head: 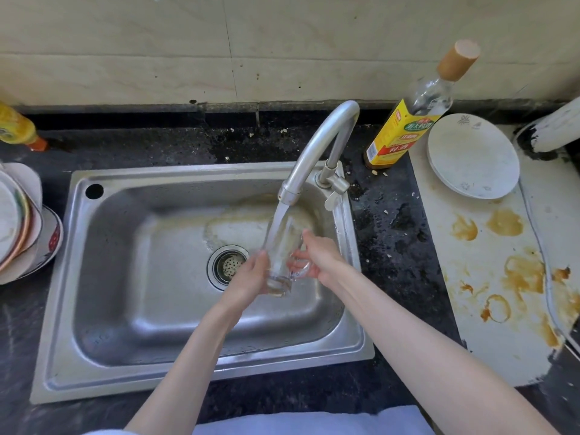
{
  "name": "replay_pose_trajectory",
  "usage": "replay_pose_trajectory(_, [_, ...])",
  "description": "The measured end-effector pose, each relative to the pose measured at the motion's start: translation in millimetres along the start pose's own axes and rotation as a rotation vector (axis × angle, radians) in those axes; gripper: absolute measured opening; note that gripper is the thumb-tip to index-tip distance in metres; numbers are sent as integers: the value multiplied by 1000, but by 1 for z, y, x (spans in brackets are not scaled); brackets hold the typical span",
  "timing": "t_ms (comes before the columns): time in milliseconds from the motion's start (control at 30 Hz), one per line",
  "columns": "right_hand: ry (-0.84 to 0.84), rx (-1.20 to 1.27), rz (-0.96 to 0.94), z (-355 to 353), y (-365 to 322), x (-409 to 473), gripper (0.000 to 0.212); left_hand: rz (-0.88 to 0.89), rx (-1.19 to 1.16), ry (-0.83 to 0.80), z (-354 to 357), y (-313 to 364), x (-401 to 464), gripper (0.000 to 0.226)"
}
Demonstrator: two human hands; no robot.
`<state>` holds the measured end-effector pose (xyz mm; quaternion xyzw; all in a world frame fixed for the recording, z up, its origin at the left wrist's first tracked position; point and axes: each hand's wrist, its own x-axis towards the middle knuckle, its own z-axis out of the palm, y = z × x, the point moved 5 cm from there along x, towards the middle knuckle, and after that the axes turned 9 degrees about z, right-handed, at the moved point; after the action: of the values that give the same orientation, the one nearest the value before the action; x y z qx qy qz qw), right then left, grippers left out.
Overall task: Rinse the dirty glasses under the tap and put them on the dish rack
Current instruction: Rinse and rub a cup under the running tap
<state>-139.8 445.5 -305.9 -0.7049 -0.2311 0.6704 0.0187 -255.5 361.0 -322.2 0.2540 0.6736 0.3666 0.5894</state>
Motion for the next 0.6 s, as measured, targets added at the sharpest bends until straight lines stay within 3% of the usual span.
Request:
replay_pose_trajectory(133, [54, -141, -154, 7, -18, 2, 27, 165, 316, 73, -5, 11, -2, 45])
replay_pose_trajectory(267, [26, -342, -262, 20, -11, -4, 50, 85, 256, 140, -14, 25, 25, 67])
replay_pose_trajectory(400, [104, -279, -276, 17, -9, -5, 49, 165, 217, 112, -11, 25, 36, 74])
replay_pose_trajectory(500, [173, -215, -245, 10, -12, -4, 37, 273, 453, 104, 3, 15, 22, 57])
replay_pose_trajectory(600, [145, -257, -281, 12, -15, -7, 39, 333, 453, 189, 6, 21, 8, 38])
